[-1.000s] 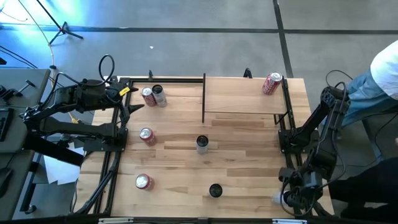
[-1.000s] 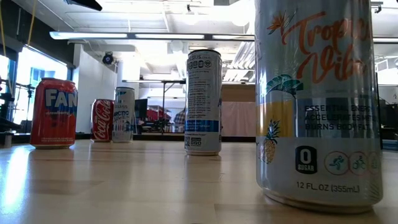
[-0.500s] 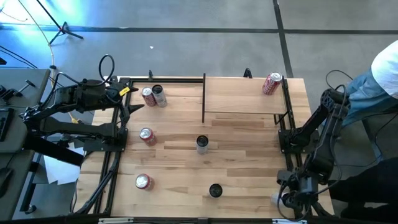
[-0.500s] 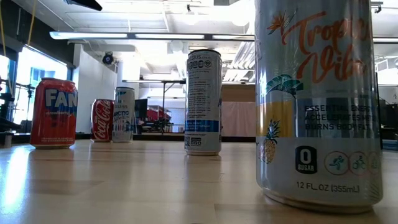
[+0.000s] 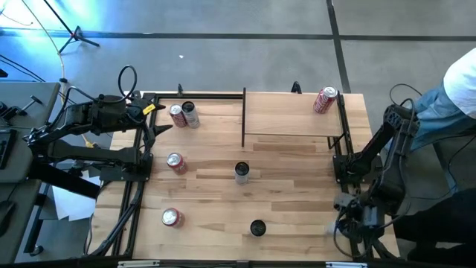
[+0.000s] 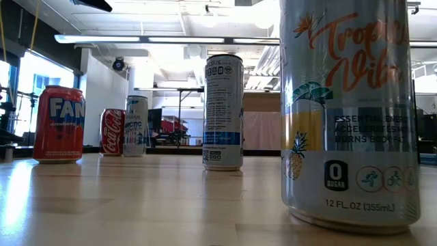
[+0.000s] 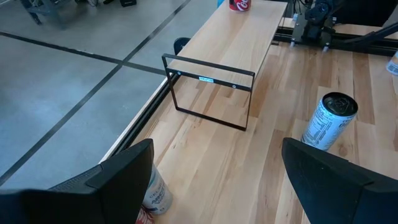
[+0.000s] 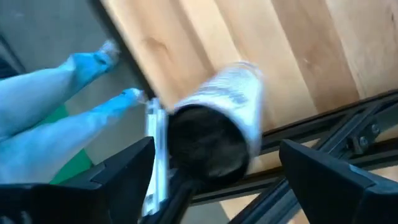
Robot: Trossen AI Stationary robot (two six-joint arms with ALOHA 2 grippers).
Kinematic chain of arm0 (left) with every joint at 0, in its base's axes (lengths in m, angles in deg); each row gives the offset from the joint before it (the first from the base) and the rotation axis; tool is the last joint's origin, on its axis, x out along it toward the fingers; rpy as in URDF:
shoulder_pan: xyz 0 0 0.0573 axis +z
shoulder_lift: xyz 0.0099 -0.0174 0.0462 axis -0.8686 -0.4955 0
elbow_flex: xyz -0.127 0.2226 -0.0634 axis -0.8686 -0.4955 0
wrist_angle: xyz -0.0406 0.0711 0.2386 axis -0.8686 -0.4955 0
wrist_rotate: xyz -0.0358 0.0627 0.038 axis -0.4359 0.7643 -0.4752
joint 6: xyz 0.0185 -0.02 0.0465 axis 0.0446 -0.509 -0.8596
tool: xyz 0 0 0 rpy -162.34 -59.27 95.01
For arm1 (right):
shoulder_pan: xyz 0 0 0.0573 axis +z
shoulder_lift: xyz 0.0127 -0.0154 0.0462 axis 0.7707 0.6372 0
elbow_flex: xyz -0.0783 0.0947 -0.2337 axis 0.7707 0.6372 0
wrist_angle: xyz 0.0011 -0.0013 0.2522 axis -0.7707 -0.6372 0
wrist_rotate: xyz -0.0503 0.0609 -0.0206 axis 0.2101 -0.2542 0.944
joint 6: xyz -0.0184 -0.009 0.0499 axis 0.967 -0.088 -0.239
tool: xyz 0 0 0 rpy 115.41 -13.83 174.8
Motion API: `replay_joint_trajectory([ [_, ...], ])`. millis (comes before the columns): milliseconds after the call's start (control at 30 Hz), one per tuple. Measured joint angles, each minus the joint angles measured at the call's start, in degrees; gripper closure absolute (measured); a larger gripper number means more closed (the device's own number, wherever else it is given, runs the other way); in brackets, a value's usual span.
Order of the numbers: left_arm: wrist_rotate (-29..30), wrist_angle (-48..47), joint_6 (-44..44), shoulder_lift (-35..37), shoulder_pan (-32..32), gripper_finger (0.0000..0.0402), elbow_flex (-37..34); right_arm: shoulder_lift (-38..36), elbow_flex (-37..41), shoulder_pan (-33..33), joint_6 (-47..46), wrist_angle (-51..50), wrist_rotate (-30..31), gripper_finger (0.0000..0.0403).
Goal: Place canned beverage on shelf
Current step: Put the white soda can on the shelf
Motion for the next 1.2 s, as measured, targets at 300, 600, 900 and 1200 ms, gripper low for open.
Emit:
replay_joint_trajectory([
  [300,0.0,0.0,0.0,-0.02,0.02,0.0067,-0.02,5.65,-17.76,-0.01,6.38,-16.74,5.34,0.007],
  [600,0.0,-0.01,0.0,-0.01,0.0,0.0067,-0.01,15.98,-19.66,-0.03,13.28,-24.3,-0.42,0.007],
  [900,0.0,0.0,0.0,-0.02,0.01,0.0067,0.0,16.47,-19.72,-0.03,12.7,-19.27,-0.76,0.007],
  [1200,0.0,-0.01,0.0,-0.01,0.01,0.0067,0.0,16.47,-17.78,-0.07,13.25,-16.64,-1.79,0.007],
])
